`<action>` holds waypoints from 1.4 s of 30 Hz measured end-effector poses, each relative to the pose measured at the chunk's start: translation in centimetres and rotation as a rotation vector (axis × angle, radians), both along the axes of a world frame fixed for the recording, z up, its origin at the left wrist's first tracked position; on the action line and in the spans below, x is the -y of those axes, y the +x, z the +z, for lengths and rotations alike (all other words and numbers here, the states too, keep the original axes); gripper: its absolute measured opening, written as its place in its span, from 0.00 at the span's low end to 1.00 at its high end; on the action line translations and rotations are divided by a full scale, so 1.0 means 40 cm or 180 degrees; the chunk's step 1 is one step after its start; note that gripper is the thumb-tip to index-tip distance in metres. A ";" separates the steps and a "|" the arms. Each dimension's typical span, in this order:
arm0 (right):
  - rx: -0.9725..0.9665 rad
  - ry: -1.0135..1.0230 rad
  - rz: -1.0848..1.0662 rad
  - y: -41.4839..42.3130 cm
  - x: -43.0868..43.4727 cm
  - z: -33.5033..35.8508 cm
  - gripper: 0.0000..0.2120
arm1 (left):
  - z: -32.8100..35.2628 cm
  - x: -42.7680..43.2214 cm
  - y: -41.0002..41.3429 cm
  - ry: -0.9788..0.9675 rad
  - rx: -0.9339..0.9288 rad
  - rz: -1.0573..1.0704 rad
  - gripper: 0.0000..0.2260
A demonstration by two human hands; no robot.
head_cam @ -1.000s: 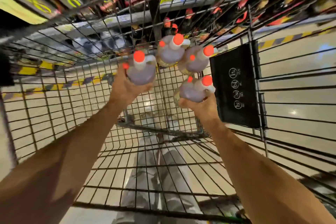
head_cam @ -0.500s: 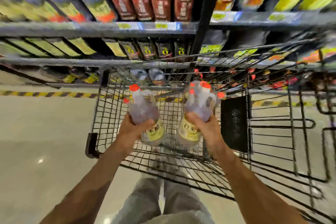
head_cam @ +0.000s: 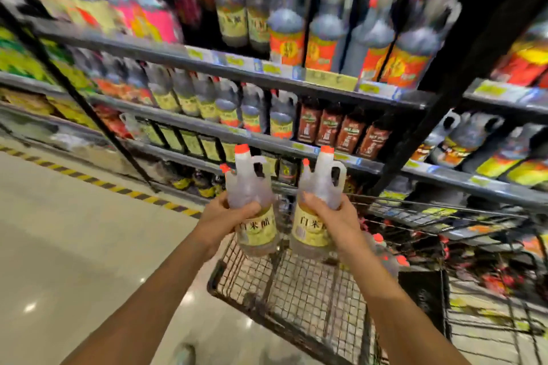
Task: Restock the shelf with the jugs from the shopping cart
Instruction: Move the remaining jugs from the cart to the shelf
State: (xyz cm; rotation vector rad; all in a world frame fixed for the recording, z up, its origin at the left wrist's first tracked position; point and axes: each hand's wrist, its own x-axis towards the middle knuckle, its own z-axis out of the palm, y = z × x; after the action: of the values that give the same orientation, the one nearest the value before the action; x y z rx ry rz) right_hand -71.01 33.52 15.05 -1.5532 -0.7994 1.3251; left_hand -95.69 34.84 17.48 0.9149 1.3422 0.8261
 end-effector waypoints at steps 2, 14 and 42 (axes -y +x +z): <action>0.0012 0.0136 0.0118 -0.068 -0.023 0.047 0.38 | 0.028 -0.019 -0.074 0.0071 -0.0003 0.0076 0.30; 0.0564 0.0593 -0.0072 -0.595 -0.179 0.284 0.30 | 0.175 -0.197 -0.595 0.0505 0.0300 -0.0198 0.29; 0.0831 0.1098 -0.0840 -0.556 -0.662 0.411 0.39 | 0.407 -0.815 -0.510 0.2445 -0.0739 -0.0840 0.44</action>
State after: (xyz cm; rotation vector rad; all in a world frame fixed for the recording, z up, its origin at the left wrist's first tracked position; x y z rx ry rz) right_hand -93.25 60.01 31.49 -1.5060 -0.8947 0.7580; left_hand -116.09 67.43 33.75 1.7911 1.0553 1.0681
